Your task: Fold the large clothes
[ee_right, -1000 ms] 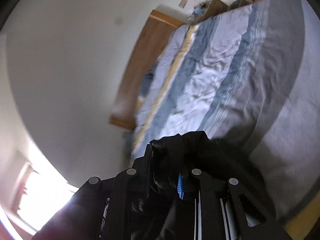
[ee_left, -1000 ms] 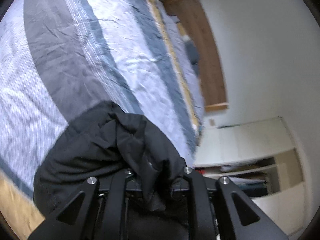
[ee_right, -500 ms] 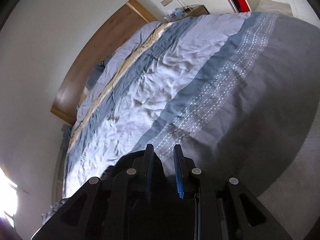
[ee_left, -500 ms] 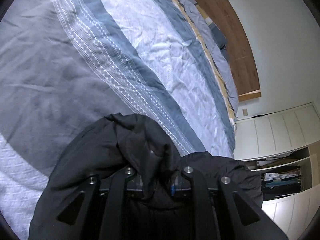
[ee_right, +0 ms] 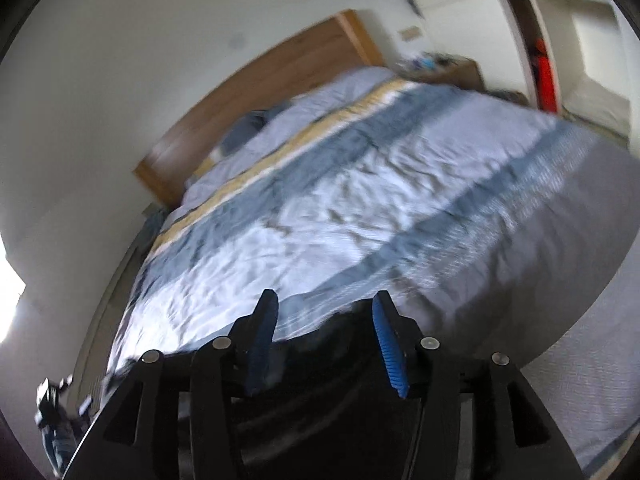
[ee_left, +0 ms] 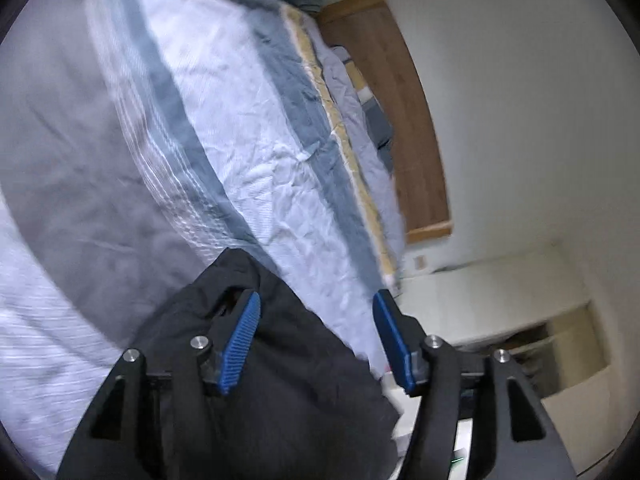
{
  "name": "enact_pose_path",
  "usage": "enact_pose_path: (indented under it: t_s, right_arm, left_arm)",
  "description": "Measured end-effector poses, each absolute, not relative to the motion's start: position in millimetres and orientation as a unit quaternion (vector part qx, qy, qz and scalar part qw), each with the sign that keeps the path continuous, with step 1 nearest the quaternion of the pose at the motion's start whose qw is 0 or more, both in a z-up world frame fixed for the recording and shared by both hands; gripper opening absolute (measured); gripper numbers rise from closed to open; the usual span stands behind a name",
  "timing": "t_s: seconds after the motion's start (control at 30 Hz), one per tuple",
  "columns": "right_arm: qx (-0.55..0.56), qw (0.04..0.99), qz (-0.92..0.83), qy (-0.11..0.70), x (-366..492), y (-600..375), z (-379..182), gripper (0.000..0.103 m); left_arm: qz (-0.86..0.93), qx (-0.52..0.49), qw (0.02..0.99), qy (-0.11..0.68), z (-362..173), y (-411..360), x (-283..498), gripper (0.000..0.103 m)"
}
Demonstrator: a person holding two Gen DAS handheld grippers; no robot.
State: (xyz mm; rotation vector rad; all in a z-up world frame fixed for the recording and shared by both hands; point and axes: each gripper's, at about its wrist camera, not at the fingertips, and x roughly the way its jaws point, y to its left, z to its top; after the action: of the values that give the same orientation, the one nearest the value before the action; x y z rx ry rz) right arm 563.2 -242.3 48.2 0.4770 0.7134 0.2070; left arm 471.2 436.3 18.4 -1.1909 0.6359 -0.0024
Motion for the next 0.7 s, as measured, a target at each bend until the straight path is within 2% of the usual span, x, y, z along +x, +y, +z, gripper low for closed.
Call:
enact_pose_path:
  t_s: [0.17, 0.37, 0.57, 0.7]
  right_arm:
    - [0.194, 0.903, 0.166, 0.347, 525, -191, 74, 0.053]
    - [0.164, 0.889, 0.222, 0.365, 494, -126, 65, 0.055]
    - [0.142, 0.883, 0.215, 0.392, 502, -92, 13, 0.059]
    - [0.134, 0.88, 0.2, 0.409, 538, -81, -16, 0.06]
  left_arm:
    - [-0.001, -0.417, 0.835, 0.36, 57, 370, 454, 0.057]
    - [-0.068, -0.302, 0.862, 0.402, 63, 253, 465, 0.057]
    - [-0.093, -0.223, 0.872, 0.426, 26, 164, 504, 0.057]
    - [-0.069, -0.222, 0.862, 0.45, -7, 154, 542, 0.057]
